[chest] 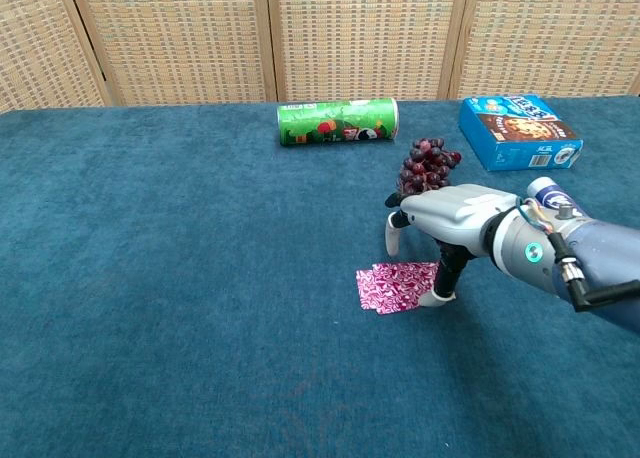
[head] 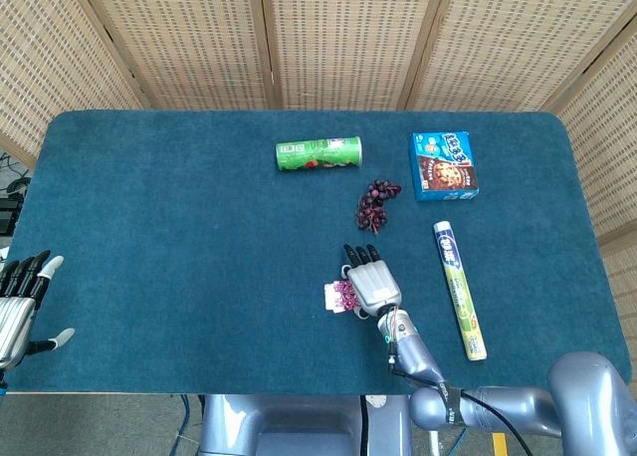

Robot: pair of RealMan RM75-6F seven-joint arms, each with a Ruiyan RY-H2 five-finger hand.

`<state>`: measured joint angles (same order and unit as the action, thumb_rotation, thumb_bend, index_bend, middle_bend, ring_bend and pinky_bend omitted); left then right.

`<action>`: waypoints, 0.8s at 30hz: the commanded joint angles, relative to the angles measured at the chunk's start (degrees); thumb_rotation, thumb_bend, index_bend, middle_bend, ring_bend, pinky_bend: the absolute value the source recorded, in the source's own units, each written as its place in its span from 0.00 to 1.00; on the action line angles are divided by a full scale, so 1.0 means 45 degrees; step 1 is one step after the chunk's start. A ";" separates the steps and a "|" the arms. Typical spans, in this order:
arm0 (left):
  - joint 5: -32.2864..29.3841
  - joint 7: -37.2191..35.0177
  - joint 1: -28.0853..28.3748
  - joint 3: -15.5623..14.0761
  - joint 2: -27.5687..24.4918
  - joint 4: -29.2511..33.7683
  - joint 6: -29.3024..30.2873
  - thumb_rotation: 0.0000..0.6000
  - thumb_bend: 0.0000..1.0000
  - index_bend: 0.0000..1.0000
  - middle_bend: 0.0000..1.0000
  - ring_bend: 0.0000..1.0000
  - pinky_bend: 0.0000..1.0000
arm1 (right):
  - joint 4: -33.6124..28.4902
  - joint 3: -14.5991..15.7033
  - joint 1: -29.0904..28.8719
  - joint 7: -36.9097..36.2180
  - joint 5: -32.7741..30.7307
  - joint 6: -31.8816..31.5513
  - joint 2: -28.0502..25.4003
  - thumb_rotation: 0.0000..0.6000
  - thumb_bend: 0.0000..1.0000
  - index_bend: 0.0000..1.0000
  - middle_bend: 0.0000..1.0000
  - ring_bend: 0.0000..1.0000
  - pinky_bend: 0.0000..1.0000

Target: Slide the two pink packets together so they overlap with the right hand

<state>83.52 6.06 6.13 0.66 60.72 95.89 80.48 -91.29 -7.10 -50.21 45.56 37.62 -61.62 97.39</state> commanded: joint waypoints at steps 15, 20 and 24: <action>0.0015 -0.0152 0.0014 -0.0013 -0.0052 0.0026 -0.0047 1.00 0.00 0.00 0.00 0.00 0.00 | -0.2500 0.1674 0.1947 -0.2897 0.5621 -0.1395 -0.3769 1.00 0.20 0.17 0.00 0.00 0.00; 0.0004 -0.0008 -0.0015 0.0013 0.0020 0.0011 0.0052 1.00 0.00 0.00 0.00 0.00 0.00 | -0.1441 0.2899 0.3588 -0.4725 0.8167 -0.3024 -0.5147 1.00 0.04 0.06 0.00 0.00 0.00; 0.0161 0.0065 -0.0096 0.0059 0.0233 -0.0207 0.0381 1.00 0.00 0.00 0.00 0.00 0.00 | -0.0070 0.3378 0.5085 -0.6716 0.9251 -0.4644 -0.5577 1.00 0.00 0.02 0.00 0.00 0.00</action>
<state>84.00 6.21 5.84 0.84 61.45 95.30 81.84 -96.47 5.08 -33.12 22.51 74.82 -76.53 75.23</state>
